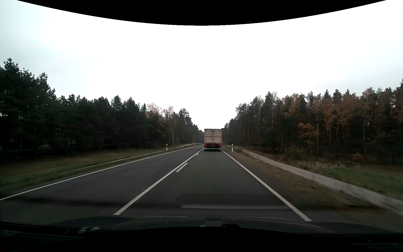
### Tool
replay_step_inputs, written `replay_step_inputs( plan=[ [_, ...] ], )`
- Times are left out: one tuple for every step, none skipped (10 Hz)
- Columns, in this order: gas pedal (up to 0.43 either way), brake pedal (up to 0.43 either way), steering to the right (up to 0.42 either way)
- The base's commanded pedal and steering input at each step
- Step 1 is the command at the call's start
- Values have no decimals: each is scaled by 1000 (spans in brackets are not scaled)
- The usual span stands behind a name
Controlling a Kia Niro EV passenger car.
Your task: Follow the waypoints while adhering to traffic rules and regulations
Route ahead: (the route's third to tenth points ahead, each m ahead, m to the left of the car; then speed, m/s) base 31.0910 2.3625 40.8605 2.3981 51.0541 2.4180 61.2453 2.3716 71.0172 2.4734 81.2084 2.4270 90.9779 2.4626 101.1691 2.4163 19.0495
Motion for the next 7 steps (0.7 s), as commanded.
replay_step_inputs(
  plan=[
    [189, 0, 2],
    [189, 0, 1],
    [189, 0, 2],
    [189, 0, 2],
    [189, 0, 2],
    [189, 0, 2],
    [189, 0, 2]
  ],
)
